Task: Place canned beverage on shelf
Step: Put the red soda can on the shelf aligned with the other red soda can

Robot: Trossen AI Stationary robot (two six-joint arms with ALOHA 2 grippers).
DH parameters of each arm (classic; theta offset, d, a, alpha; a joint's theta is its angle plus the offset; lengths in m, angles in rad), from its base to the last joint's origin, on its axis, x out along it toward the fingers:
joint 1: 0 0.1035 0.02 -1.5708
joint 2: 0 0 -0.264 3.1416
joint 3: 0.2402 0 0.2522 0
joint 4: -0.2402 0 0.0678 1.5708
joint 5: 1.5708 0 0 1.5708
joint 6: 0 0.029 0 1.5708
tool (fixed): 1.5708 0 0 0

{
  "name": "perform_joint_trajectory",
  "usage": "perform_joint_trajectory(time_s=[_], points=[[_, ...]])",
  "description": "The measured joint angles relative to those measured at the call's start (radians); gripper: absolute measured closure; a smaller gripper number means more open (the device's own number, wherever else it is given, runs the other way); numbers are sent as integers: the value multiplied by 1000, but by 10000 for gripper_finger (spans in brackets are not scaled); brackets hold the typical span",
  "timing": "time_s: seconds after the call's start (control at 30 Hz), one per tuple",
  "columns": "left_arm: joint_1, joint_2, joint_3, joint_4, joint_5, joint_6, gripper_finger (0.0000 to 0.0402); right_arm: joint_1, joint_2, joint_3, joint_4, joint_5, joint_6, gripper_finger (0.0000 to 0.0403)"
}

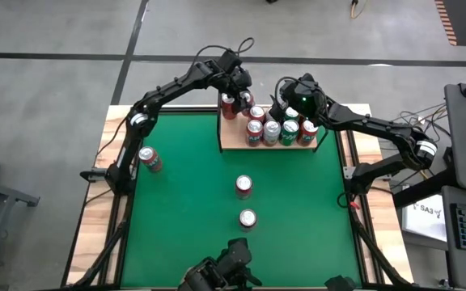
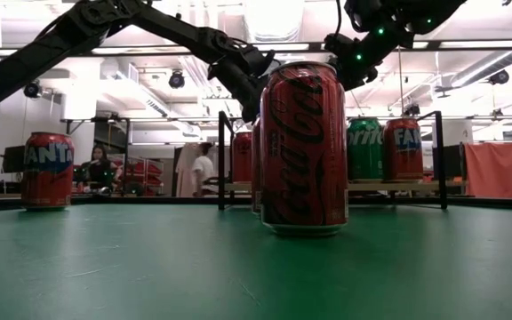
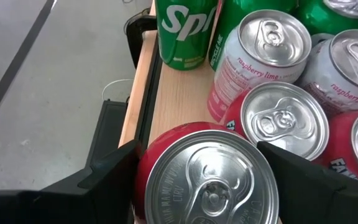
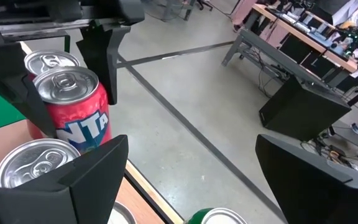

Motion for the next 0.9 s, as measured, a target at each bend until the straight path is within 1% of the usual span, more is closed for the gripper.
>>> perform_joint_trajectory(time_s=[0.37, 0.67, 0.9], points=[[0, 0, 0, -1, 0, 0, 110, 0, 0, 0, -3, 0, -2, 60], [0, 0, 0, 0, 1, 0, 96, 0, 0, 0, -4, 0, -3, 60], [0, 0, 0, -1, 2, 0, 94, 0, 0, -1, -4, 0, -4, 60]])
